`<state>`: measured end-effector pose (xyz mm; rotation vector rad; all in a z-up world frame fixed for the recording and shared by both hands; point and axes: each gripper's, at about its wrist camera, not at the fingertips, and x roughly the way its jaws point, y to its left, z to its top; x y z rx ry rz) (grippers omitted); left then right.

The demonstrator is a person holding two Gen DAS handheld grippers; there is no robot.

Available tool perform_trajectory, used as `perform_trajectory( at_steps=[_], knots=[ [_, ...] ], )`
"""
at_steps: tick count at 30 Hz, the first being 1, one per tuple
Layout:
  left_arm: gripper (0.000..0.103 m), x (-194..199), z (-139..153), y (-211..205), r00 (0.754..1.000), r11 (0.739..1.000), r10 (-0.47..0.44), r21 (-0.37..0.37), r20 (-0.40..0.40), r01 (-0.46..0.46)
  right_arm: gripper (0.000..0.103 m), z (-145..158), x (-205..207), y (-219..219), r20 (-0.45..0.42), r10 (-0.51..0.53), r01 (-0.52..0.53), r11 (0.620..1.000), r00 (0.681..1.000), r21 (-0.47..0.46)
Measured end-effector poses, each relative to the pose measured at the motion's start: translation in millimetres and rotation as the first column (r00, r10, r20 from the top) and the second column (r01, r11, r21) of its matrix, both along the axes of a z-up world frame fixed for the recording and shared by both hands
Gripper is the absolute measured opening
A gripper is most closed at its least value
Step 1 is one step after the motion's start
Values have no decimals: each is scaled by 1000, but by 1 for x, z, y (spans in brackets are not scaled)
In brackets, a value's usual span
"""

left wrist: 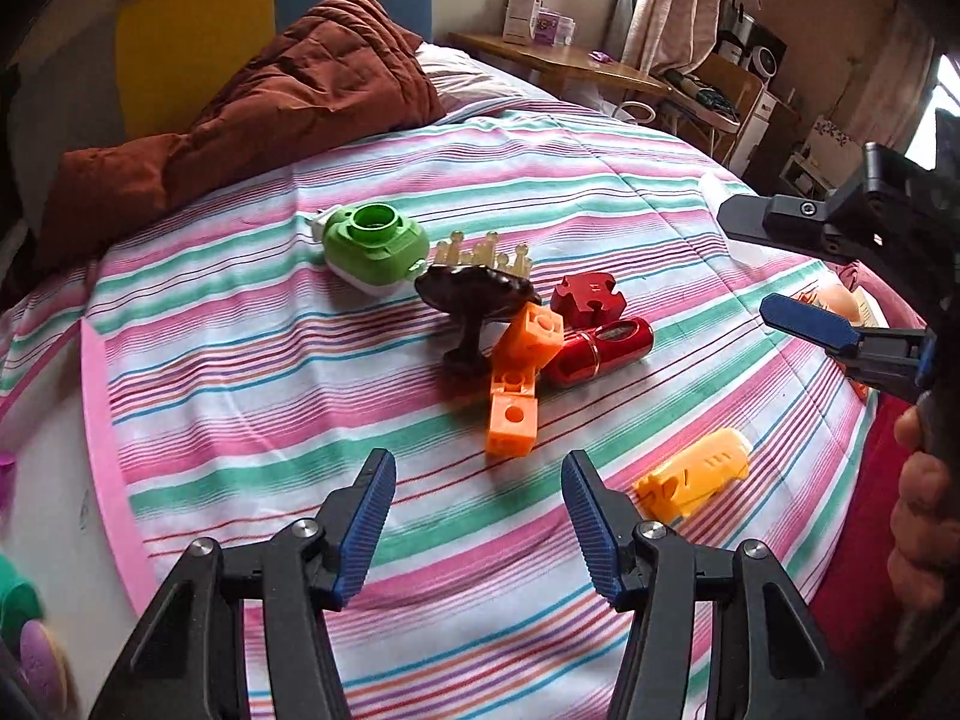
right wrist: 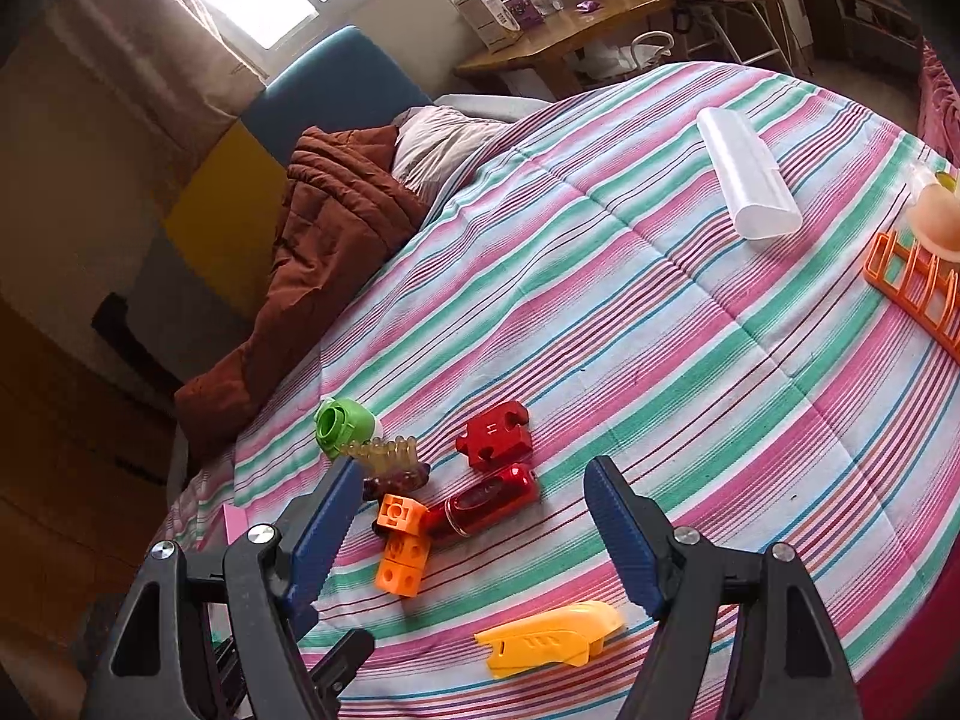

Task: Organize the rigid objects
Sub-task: 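Grasp the orange block stack with the left gripper while the right gripper reaches toward the yellow cutter, then lift the orange blocks with the left gripper while the right gripper grasps the yellow cutter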

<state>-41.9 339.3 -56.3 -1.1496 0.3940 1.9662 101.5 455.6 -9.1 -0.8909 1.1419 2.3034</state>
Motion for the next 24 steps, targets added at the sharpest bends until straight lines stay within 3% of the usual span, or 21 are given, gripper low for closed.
perform_trajectory(
  at_steps=[6, 8, 9, 15, 24],
  knots=[
    [51, -13, -22, 33, 1000, 999, -23, -33, 10, 23, 78, -2, -3, -1, -2, 16, -16, 1000, 1000, -15],
    [23, -16, -30, 38, 1000, 998, -21, -58, 13, 22, 78, -2, -4, -1, -1, 20, -20, 1000, 1000, -15],
    [21, -16, -30, 38, 1000, 998, -19, -52, 1, 19, 78, -3, -4, -1, 1, 19, -19, 1000, 1000, -15],
    [20, -5, -29, 9, 1000, 1000, 10, -7, 27, -10, 78, -3, -5, -1, 4, 12, -12, 1000, 1000, -16],
    [21, 34, -29, -36, 1000, 1000, 22, 5, -11, -22, 78, -15, -13, -3, 71, 31, -27, 998, 997, -54]
  ],
)
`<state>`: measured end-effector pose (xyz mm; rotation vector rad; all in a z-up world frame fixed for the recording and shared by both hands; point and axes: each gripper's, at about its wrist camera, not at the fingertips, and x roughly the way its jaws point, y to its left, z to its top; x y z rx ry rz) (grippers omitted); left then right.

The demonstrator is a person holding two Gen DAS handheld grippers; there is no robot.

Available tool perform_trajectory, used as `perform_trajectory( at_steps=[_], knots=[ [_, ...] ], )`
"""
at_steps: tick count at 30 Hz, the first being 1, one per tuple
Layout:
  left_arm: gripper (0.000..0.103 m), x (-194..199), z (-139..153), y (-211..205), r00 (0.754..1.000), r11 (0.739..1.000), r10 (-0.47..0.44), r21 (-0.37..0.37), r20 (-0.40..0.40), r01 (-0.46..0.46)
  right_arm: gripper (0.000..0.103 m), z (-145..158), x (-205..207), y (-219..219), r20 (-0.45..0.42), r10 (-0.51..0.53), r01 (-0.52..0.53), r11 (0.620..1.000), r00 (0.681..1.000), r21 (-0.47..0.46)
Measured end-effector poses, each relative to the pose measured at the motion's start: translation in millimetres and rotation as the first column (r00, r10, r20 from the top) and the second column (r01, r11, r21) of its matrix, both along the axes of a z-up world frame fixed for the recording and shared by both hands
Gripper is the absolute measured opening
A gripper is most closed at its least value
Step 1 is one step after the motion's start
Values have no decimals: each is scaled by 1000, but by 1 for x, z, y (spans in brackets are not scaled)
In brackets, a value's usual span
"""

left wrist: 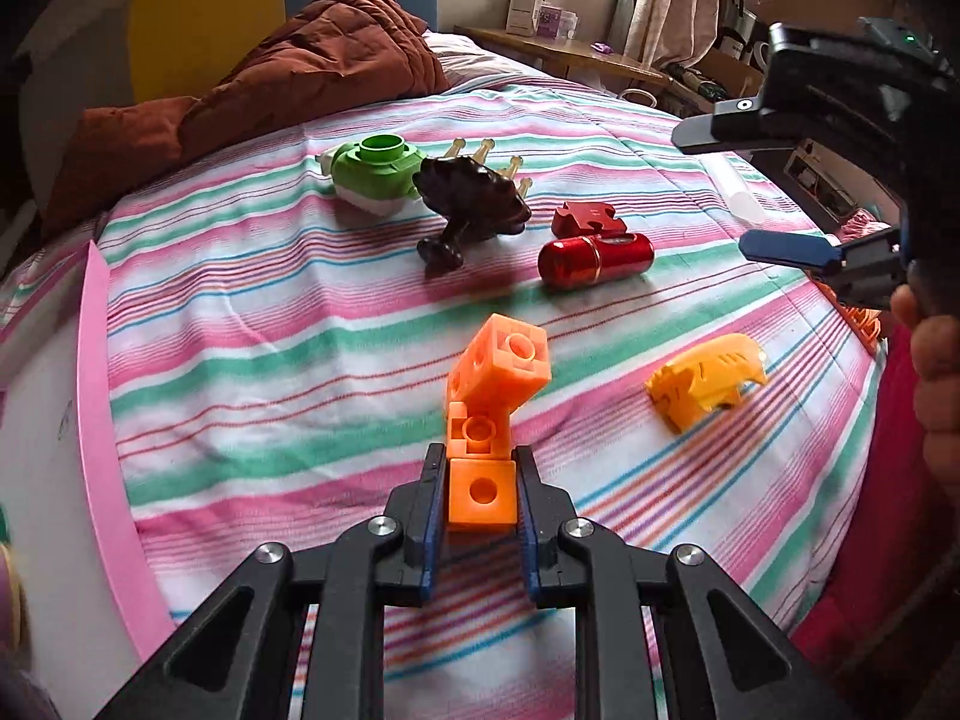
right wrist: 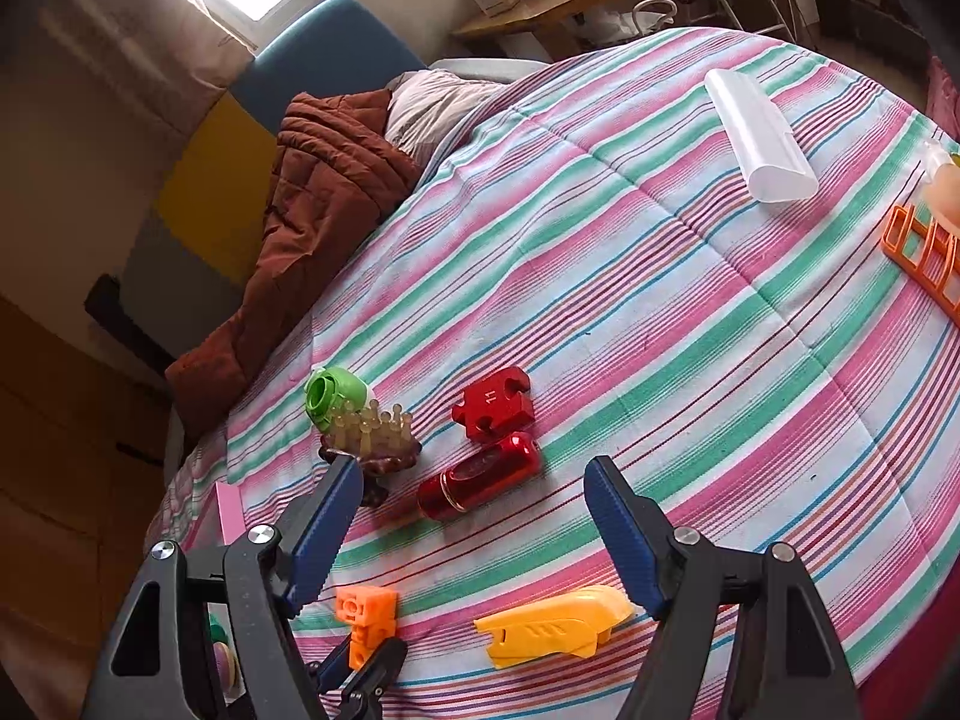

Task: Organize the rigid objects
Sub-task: 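Lift the orange blocks with the left gripper while the right gripper grasps the yellow cutter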

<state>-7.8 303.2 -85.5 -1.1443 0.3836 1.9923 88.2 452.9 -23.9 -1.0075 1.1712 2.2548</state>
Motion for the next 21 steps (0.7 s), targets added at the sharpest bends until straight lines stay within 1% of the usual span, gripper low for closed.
perform_trajectory(
  at_steps=[4, 7, 9, 10, 12, 15, 18, 21],
  knots=[
    [20, 15, 2, -15, 1000, 1000, -19, -6, -7, 19, 78, -9, -5, -2, 59, 14, -13, 1000, 998, -8],
    [20, 22, 3, -23, 1000, 1000, -30, -9, 4, 30, 78, -21, -15, -8, 158, 58, -55, 998, 986, -18],
    [20, 26, 4, -30, 999, 1000, -27, 1, 24, 27, 78, -28, -21, -13, 247, 88, -90, 996, 965, -5],
    [20, 26, 5, -34, 999, 1000, -21, 6, 32, 21, 78, -29, -23, -17, 277, 108, -112, 994, 955, 1],
    [20, 27, 6, -39, 999, 1000, -15, 13, 44, 15, 78, -29, -22, -22, 310, 134, -142, 990, 941, 2],
    [20, 29, 9, -46, 999, 999, -15, 31, 51, 14, 86, -28, -18, -28, 347, 143, -157, 988, 927, 12],
    [20, 35, 17, -51, 999, 998, -25, 53, 38, 23, 86, -31, -20, -37, 404, 181, -205, 979, 897, 18],
    [20, 37, 26, -56, 999, 996, -30, 81, 30, 27, 89, -32, -23, -47, 468, 203, -254, 966, 860, 49]
  ],
)
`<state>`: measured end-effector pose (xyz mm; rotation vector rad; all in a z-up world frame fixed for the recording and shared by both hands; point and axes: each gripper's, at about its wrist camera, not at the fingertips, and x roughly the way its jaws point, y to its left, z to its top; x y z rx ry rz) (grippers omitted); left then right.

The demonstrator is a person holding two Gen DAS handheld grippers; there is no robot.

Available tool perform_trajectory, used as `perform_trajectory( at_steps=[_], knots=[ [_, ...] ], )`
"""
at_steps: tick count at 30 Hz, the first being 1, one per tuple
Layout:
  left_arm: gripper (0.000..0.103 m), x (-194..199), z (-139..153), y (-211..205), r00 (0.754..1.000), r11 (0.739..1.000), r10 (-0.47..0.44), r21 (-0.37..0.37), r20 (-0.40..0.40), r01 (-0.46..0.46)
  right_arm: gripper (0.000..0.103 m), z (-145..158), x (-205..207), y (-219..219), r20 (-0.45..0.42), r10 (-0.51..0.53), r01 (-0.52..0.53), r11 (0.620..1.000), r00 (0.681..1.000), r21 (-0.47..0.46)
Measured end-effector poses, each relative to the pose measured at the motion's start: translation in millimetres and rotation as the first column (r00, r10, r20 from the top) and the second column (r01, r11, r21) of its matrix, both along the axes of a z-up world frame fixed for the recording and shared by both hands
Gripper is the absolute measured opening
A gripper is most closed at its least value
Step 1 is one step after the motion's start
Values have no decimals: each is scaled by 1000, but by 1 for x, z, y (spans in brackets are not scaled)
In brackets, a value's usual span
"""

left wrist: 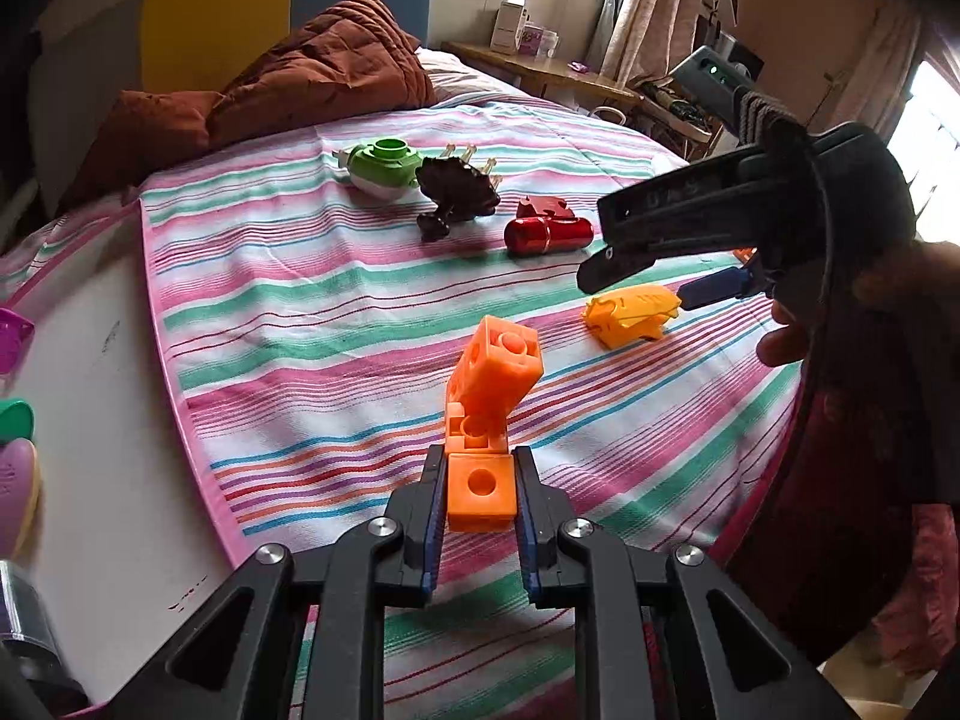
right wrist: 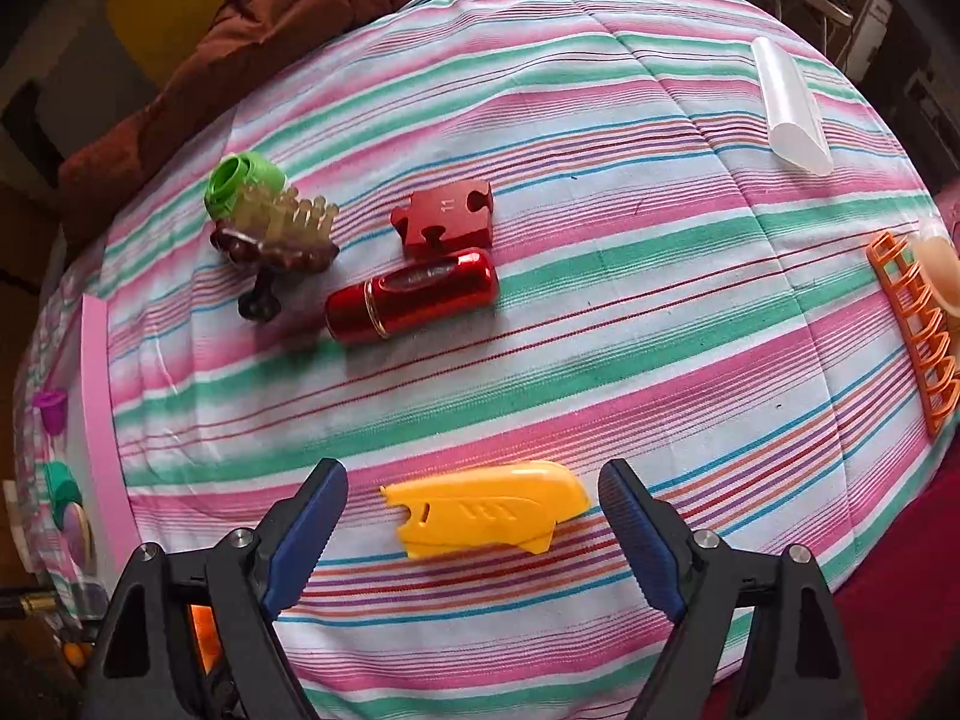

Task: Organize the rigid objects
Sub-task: 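Lift the orange blocks with the left gripper while the right gripper grasps the yellow cutter, then carry the orange blocks into the tray and open the left gripper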

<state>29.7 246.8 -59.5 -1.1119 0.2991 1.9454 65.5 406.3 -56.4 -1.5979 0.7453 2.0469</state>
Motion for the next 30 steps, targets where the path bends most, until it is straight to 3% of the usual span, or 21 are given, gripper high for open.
perform_trajectory(
  at_steps=[5, 7, 12, 16, 21, 30],
  knots=[
    [20, 0, 12, -12, 1000, 999, 14, 40, 4, -14, 89, -8, 1, -8, 71, 30, -32, 999, 997, 23],
    [20, -1, 17, -18, 1000, 998, 22, 54, -1, -22, 69, -11, 0, -12, 87, 49, -52, 998, 995, 26],
    [20, -2, 26, -33, 999, 996, 52, 77, -2, -52, 69, -9, -4, -25, -11, 115, -115, 993, 993, 16],
    [20, -1, 31, -46, 997, 993, 78, 85, -3, -77, 70, -13, -12, -39, -38, 169, -166, 983, 985, 82],
    [20, -8, 37, -66, 992, 986, 129, 102, 9, -129, 70, -16, -12, -43, -61, 183, -177, 980, 981, 95],
    [20, -63, 45, -118, 945, 938, 319, 119, 68, -325, 70, -16, -20, -55, -61, 193, -186, 977, 979, 108]
  ],
)
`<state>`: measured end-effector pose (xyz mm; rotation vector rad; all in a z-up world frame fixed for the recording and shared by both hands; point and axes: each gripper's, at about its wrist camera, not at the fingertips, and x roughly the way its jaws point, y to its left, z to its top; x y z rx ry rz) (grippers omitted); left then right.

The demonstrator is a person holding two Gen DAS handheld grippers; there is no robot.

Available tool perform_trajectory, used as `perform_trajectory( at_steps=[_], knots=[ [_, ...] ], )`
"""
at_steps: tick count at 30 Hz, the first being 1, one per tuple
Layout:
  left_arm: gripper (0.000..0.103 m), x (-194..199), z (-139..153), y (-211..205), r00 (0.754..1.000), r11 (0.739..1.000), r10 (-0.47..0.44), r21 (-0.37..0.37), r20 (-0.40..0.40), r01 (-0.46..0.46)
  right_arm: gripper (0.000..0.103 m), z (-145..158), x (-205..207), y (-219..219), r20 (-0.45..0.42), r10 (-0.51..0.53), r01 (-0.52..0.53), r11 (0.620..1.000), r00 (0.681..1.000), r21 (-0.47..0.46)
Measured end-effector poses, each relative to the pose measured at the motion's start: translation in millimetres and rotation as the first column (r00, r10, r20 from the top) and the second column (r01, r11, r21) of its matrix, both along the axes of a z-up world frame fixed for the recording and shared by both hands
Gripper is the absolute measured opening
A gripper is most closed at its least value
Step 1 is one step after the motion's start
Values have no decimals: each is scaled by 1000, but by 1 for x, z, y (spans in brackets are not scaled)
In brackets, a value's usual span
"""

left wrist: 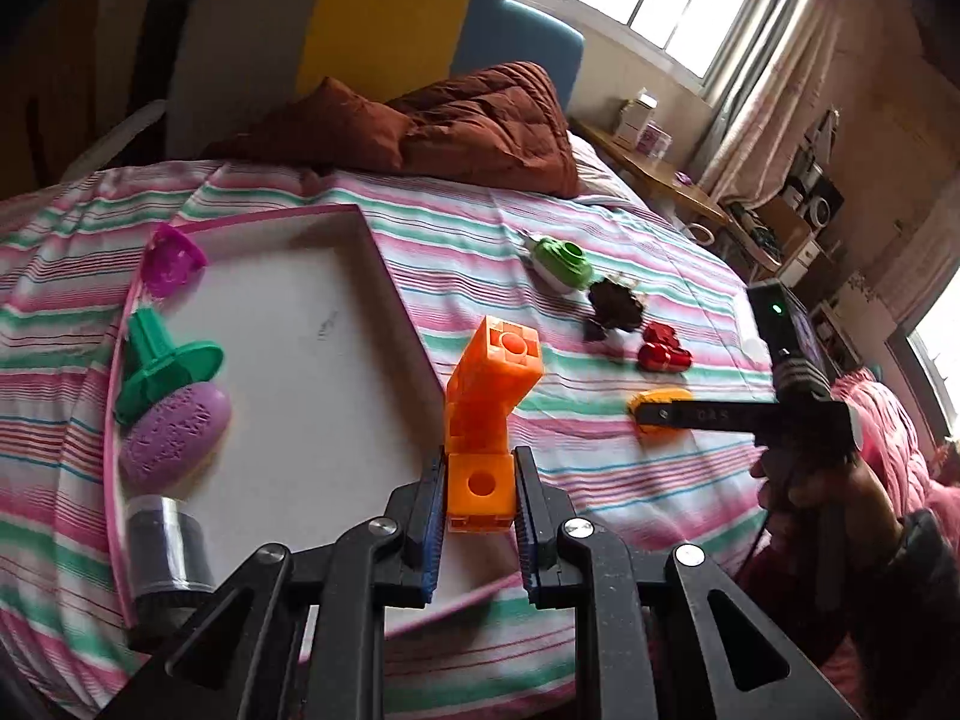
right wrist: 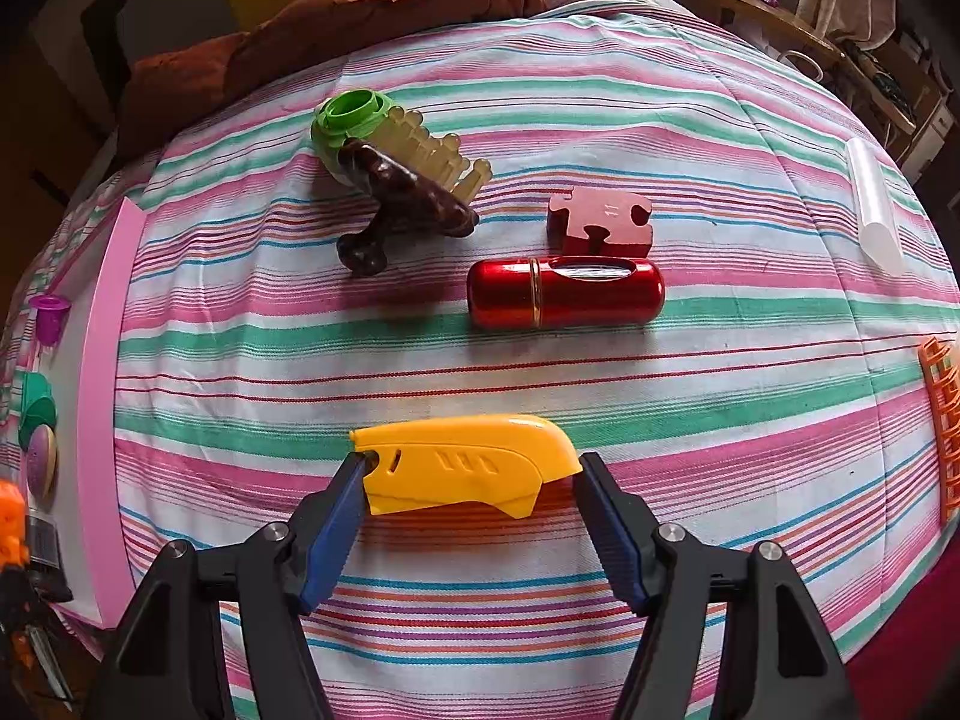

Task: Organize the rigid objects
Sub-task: 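Carry the orange blocks into the tray and open the left gripper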

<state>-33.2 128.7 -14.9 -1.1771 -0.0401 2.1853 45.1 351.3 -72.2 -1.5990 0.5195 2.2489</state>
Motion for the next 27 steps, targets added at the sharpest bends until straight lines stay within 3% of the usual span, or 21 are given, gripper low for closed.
perform_trajectory(
  at_steps=[4, 13, 22, 24, 26, 27],
  knots=[
    [20, -43, 0, -23, 994, 994, 106, 18, 41, -107, 70, 0, 2, 0, -1, 1, -1, 1000, 1000, -1],
    [20, -130, -17, -40, 968, 970, 241, -59, 74, -237, 70, 0, 0, -2, -2, 19, -19, 1000, 1000, 1],
    [21, -163, -44, -41, 945, 948, 305, -129, 118, -290, 70, -1, -1, -3, -4, 22, -22, 1000, 1000, -4],
    [24, -164, -46, -43, 942, 947, 311, -129, 126, -295, 70, -1, 0, -2, -4, 24, -24, 1000, 1000, -3],
    [39, -161, -42, -47, 943, 948, 310, -117, 121, -297, 70, 1, 2, 5, -4, 26, -26, 1000, 1000, -2],
    [40, -159, -39, -49, 943, 946, 315, -111, 108, -303, 70, 1, 2, 6, -4, 26, -26, 1000, 1000, -2]
  ],
)
